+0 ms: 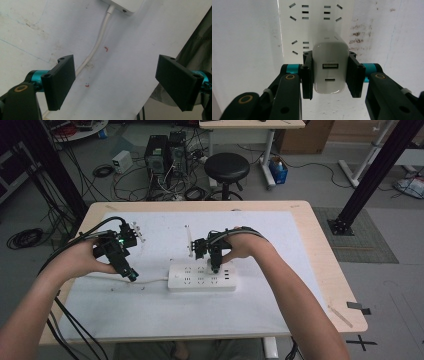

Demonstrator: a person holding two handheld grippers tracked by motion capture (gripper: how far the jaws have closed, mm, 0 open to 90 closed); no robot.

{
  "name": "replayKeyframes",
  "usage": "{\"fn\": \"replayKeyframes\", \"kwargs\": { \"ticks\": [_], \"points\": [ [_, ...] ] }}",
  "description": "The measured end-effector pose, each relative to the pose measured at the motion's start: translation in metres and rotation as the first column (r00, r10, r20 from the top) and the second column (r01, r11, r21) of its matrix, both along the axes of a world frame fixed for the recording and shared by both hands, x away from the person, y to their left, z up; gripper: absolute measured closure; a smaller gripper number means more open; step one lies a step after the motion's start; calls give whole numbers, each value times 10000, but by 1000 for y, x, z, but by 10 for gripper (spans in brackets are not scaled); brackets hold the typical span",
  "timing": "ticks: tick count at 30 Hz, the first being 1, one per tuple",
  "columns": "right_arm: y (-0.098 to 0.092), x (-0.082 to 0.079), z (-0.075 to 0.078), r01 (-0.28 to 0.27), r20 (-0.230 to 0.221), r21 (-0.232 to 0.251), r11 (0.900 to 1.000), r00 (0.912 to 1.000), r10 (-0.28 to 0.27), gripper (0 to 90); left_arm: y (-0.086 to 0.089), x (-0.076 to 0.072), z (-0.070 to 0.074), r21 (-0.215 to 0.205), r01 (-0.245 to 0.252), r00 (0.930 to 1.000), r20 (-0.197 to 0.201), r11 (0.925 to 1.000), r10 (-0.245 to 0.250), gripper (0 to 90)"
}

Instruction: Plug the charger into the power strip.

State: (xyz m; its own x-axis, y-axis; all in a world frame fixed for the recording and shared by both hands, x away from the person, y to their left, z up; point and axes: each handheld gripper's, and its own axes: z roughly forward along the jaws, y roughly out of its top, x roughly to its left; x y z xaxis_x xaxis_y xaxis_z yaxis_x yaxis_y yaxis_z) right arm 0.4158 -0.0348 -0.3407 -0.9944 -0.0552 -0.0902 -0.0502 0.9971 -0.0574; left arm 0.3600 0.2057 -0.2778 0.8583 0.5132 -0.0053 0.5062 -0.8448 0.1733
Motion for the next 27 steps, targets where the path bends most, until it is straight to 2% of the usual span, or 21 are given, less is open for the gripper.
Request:
{"fn": "replayKeyframes", "kwargs": {
  "ticks": [5,7,10,13,15,18,19,21,24,27],
  "points": [
    [4,-1,-9,-117,77,-241,9996,9999,119,627,-2,0,-3,20,163,9998,-68,9999,-162,163],
    [1,0,-9,-218,86,-103,9997,9997,219,628,-3,0,-4,8,128,9999,-88,9999,-128,163],
    [2,-2,-12,-156,252,-156,9998,9996,160,626,-4,1,-5,-7,82,9999,-91,10000,-82,163],
    [0,-1,-14,-40,164,-4,10000,9999,40,625,-5,1,-6,-15,134,9998,-120,9999,-134,163],
    [-4,6,-18,242,-183,262,9994,9996,-237,625,-7,1,-11,-16,146,9996,-241,9999,-146,163],
    [-2,-1,-20,-52,173,153,9999,9998,49,627,-8,3,-12,69,159,9996,-238,9998,-157,163],
    [-3,-2,-20,96,182,220,9997,9998,-100,627,-9,4,-12,-44,87,9998,-191,10000,-88,163],
    [-5,-1,-21,29,183,386,9992,9998,-36,628,-11,6,-12,-33,157,9996,-228,9999,-158,163],
    [-4,-1,-21,78,120,331,9994,9999,-82,628,-13,8,-13,25,233,9994,-245,9997,-232,163],
    [-4,-2,-22,70,238,317,9995,9997,-77,627,-15,10,-14,10,226,9994,-280,9997,-225,163]
  ]
}}
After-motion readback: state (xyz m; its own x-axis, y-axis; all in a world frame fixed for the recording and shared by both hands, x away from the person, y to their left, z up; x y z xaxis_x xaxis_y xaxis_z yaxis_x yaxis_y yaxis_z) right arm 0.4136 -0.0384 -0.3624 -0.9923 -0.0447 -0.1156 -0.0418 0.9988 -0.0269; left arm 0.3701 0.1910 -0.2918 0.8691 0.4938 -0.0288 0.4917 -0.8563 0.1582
